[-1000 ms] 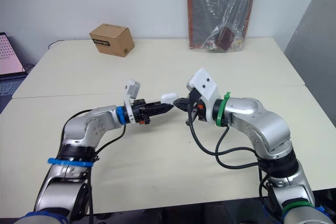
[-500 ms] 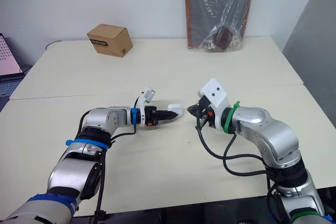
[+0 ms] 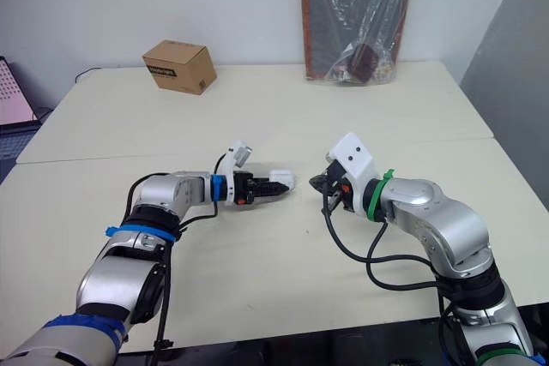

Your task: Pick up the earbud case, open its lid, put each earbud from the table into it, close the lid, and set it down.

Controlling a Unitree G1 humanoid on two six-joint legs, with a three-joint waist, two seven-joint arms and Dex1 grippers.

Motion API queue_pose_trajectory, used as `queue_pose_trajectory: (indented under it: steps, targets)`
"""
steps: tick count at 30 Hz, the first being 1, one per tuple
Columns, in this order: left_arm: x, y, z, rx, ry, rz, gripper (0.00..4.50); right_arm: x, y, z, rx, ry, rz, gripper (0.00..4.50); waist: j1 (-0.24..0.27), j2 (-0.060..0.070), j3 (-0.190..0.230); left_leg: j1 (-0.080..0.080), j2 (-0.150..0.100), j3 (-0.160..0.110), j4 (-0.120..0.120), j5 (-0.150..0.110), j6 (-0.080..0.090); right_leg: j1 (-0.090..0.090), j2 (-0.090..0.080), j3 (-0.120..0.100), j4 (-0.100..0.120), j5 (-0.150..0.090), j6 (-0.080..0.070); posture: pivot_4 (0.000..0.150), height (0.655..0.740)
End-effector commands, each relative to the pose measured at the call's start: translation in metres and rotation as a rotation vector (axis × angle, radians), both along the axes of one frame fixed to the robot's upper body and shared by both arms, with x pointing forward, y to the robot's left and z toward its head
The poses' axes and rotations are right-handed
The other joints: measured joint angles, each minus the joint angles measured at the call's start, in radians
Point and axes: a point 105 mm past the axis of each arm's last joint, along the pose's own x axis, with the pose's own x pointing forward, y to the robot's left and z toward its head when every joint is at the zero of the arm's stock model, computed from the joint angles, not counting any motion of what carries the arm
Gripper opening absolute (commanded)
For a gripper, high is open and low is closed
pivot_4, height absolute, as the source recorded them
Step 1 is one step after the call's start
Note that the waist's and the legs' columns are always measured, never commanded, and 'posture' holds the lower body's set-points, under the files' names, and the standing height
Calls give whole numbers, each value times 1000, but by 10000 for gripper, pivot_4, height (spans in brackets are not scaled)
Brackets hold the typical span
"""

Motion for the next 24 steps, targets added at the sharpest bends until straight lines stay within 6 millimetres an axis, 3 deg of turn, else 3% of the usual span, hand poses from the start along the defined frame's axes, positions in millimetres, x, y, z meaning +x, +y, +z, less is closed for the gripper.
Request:
queue_pose_trajectory:
  steps: [1, 3, 9, 13, 18, 24]
  targets:
    - [3, 26, -4, 82, -16, 72, 38480, -3, 2, 9, 8, -47, 19, 0, -1, 0, 0, 0, 0, 0, 0, 0, 0, 0, 0, 0, 0, 0, 0, 1500, 7400]
    - [3, 31, -3, 92, -30, 88, 44589, -3, 2, 8, 9, -46, 19, 0, -4, 0, 0, 1, 0, 0, 0, 0, 0, 0, 0, 1, 1, 0, 0, 1500, 7400]
    - [-14, 64, 3, 109, -77, 124, 44838, -7, -2, 2, 35, -44, 8, 0, -17, 0, 0, 1, 2, 1, -1, 0, 1, 0, 1, 2, 1, 0, 0, 1500, 7400]
    - [-37, 81, 8, 120, -201, 158, 44838, -17, -8, -7, 116, -25, -43, 0, -20, 0, 0, 1, 2, 1, -1, 0, 0, -1, 0, 2, 1, 0, 0, 1500, 7400]
    - [-62, 100, -9, 236, -305, 293, 44838, -30, -19, -35, 131, -11, -147, 0, -11, 0, 0, 0, 2, 1, -2, 0, 0, 0, -3, 3, -1, 1, -2, 1500, 7400]
    - [-85, 108, -12, 213, -407, 405, 44838, -50, -30, -61, 142, -8, -212, 0, -2, 0, 0, 1, 1, 3, -1, 0, 0, 0, -3, 4, -1, -1, 2, 1500, 7400]
